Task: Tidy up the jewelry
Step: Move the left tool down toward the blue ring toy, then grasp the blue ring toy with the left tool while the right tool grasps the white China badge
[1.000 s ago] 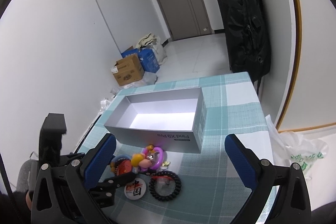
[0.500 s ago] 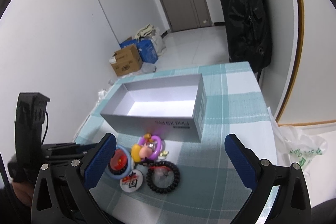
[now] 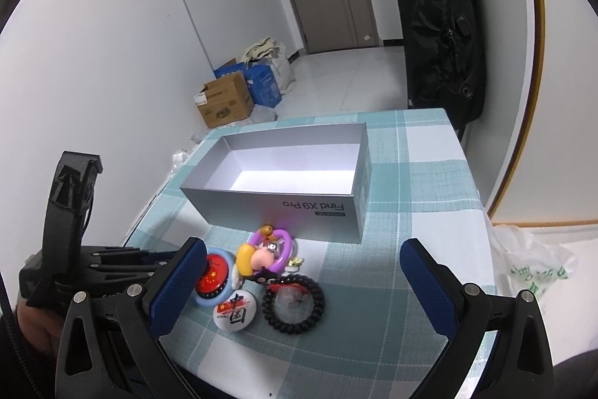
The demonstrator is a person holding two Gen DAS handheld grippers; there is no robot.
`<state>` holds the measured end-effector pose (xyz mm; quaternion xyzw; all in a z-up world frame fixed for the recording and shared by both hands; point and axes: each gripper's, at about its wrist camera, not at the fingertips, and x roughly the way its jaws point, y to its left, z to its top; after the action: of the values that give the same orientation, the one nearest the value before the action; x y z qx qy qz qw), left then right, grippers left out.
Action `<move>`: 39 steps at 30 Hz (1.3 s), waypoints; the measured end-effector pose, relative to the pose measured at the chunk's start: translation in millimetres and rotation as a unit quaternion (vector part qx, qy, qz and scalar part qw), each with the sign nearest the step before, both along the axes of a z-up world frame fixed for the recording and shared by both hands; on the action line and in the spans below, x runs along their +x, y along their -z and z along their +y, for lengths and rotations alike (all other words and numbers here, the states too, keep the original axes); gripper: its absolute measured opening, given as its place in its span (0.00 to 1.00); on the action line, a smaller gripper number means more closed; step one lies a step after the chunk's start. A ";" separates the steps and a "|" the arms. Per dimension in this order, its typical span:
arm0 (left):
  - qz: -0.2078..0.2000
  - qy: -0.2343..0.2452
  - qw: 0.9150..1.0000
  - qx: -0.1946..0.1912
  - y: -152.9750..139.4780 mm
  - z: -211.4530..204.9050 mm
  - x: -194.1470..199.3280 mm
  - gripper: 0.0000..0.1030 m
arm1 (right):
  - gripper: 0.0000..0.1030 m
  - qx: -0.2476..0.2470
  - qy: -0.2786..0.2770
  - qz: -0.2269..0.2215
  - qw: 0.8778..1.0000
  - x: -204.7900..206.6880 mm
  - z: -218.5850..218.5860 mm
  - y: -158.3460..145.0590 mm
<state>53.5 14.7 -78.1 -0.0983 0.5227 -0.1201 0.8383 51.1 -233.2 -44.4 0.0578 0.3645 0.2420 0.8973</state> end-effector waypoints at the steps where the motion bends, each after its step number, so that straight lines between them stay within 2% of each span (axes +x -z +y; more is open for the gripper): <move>1: 0.000 0.000 1.000 -0.001 0.1 0.3 0.1 0.17 | 1.00 -0.001 0.000 -0.001 1.000 -0.7 0.2 -0.5; 3: -0.003 0.003 1.000 0.002 -0.4 0.2 0.4 0.14 | 1.00 -0.001 -0.001 -0.003 1.000 -1.7 0.6 -1.3; 5: -0.010 0.008 1.000 0.018 -2.7 -2.4 0.3 0.06 | 1.00 -0.001 -0.002 -0.003 1.000 -1.7 0.9 -1.7; 7: -0.010 0.008 1.000 0.024 -3.2 -2.5 0.9 0.06 | 1.00 -0.001 -0.002 -0.002 1.000 -1.5 1.2 -1.6; 10: -0.005 -0.002 1.000 0.010 -4.7 4.6 1.9 0.05 | 1.00 -0.001 -0.010 0.002 1.000 -4.2 2.8 -2.2; 15: -0.023 -0.016 0.999 -0.023 -16.8 17.9 -1.9 0.05 | 1.00 -0.001 -0.035 0.030 0.999 -9.2 9.6 5.0; 21: -0.042 -0.034 0.995 -0.087 -31.3 32.3 -5.1 0.05 | 0.87 -0.006 -0.083 0.069 0.994 -21.9 27.7 20.3; 25: -0.057 -0.041 0.991 -0.110 -40.2 35.5 -6.6 0.05 | 0.72 -0.031 -0.121 0.079 0.989 -29.1 48.5 28.1; 27: -0.062 -0.044 0.990 -0.118 -43.6 39.0 -8.6 0.05 | 0.70 -0.037 -0.132 0.085 0.987 -32.7 56.5 31.9; 35: -0.072 -0.047 0.987 -0.134 -48.1 47.8 -10.1 0.05 | 0.56 -0.068 -0.120 0.105 0.985 -24.4 72.9 48.3; 39: -0.071 -0.049 0.986 -0.141 -47.4 54.4 -10.5 0.05 | 0.56 -0.102 -0.119 0.080 0.984 -22.0 85.4 50.0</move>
<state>43.0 69.1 -30.8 -0.2329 0.4345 -0.1579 0.8556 29.1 -147.9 -94.4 -0.0590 0.4618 0.3030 0.8315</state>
